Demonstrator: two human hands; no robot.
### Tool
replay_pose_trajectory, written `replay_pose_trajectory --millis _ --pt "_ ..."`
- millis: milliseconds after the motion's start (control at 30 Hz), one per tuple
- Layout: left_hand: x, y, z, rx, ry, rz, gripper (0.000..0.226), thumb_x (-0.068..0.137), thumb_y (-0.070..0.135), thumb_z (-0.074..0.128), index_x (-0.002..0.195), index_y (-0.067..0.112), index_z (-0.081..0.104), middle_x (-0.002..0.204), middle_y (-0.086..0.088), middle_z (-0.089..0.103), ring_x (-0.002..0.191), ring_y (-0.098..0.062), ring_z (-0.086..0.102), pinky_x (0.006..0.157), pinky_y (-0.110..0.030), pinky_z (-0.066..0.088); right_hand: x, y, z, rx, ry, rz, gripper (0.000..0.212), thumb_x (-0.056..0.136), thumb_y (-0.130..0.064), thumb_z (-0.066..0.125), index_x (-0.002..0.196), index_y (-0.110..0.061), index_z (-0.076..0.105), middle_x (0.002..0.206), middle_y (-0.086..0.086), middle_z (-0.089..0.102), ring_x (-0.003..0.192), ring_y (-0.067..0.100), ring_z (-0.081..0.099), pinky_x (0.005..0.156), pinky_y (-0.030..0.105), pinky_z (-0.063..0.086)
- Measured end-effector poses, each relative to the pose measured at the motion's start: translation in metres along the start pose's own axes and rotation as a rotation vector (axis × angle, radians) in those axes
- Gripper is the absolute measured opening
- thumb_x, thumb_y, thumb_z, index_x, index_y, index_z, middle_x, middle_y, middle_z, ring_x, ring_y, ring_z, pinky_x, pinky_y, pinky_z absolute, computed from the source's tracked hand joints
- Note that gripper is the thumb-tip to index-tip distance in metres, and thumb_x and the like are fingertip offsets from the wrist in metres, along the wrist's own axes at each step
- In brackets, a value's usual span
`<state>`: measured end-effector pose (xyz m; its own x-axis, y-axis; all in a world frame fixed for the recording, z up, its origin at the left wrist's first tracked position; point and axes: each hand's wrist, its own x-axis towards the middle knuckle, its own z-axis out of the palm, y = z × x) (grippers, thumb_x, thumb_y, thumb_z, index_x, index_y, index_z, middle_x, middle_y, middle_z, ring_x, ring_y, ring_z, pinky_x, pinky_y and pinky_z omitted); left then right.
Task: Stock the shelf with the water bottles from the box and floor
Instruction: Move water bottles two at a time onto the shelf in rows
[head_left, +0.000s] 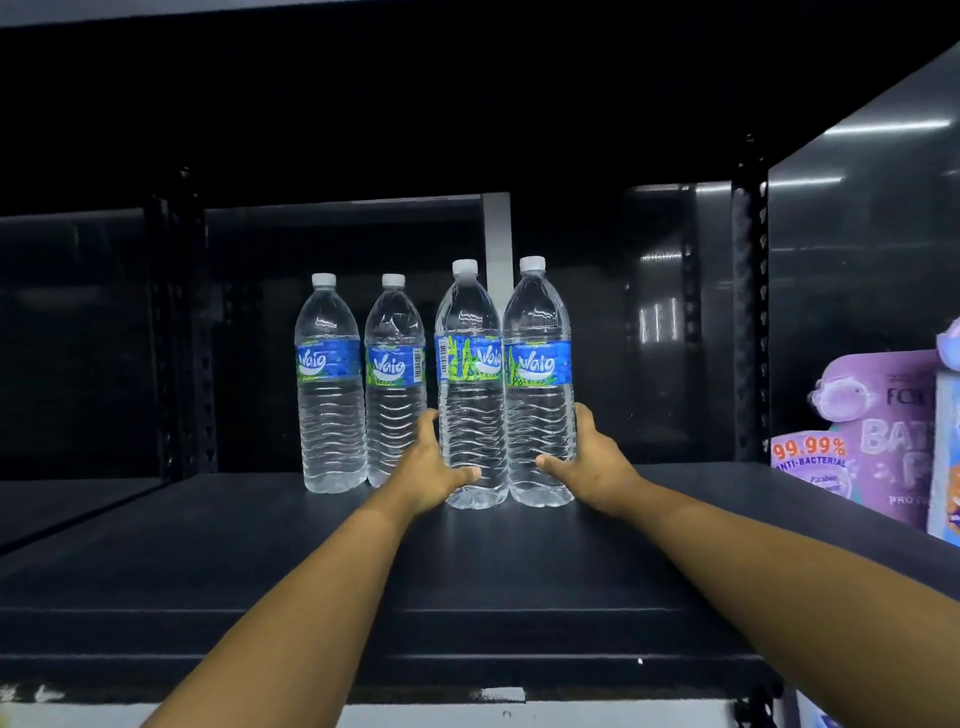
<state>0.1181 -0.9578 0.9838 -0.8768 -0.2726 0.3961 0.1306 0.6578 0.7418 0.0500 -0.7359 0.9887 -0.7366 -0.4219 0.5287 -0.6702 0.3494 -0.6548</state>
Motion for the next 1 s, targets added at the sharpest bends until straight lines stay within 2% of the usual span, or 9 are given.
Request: replay_pose_trajectory --millis 167,267,367,567,700,1000 --pt "0.019 -0.003 0.001 0.001 -0.017 -0.046 0.108 0.077 0.027 0.080 0.147 0.034 -0.001 0.144 -0.014 0.045 0.130 -0.032 0.046 0.110 -0.049 0.037 0.020 0.007 0.006 -0.023 -0.003 0.025 0.070 0.089 -0.022 0.068 0.142 -0.020 0.022 0.119 0.001 0.063 0.100 0.015 0.058 0.088 0.026 0.043" --pt "0.034 -0.011 0.002 0.016 -0.029 -0.061 0.112 0.066 0.039 0.081 0.142 0.043 -0.001 0.144 -0.014 0.047 0.127 -0.034 0.050 0.109 -0.051 0.038 0.029 0.010 0.009 -0.018 -0.003 0.031 0.071 0.089 -0.022 0.068 0.143 -0.021 0.021 0.117 -0.001 0.062 0.100 0.015 0.058 0.087 0.026 0.043" --pt "0.051 -0.022 0.003 0.021 -0.031 -0.078 0.116 0.054 0.049 0.079 0.139 0.044 0.001 0.139 -0.014 0.052 0.123 -0.032 0.054 0.107 -0.050 0.040 0.036 0.016 0.012 -0.016 -0.001 0.027 0.069 0.089 -0.022 0.067 0.141 -0.021 0.022 0.117 -0.001 0.062 0.103 0.017 0.060 0.086 0.027 0.043" --pt "0.056 -0.018 0.003 0.052 -0.049 -0.082 0.112 0.067 0.038 0.079 0.143 0.042 -0.003 0.143 -0.012 0.049 0.126 -0.031 0.051 0.110 -0.049 0.037 0.045 0.021 0.015 -0.009 0.002 0.029 0.069 0.090 -0.022 0.067 0.142 -0.021 0.022 0.118 0.000 0.062 0.104 0.018 0.060 0.086 0.026 0.042" --pt "0.060 -0.022 0.003 0.040 -0.033 -0.093 0.109 0.060 0.043 0.078 0.138 0.049 0.001 0.140 -0.012 0.052 0.123 -0.031 0.053 0.108 -0.049 0.039 0.049 0.023 0.016 -0.003 0.000 0.031 0.071 0.090 -0.021 0.067 0.143 -0.021 0.020 0.120 0.001 0.062 0.103 0.017 0.059 0.087 0.027 0.044" --pt "0.052 -0.018 0.005 0.007 0.009 -0.061 0.104 0.074 0.027 0.081 0.143 0.039 0.004 0.139 -0.013 0.049 0.120 -0.033 0.054 0.105 -0.050 0.042 0.051 0.028 0.018 0.021 0.010 0.025 0.072 0.089 -0.021 0.067 0.143 -0.023 0.020 0.118 -0.003 0.062 0.101 0.015 0.059 0.085 0.025 0.042"
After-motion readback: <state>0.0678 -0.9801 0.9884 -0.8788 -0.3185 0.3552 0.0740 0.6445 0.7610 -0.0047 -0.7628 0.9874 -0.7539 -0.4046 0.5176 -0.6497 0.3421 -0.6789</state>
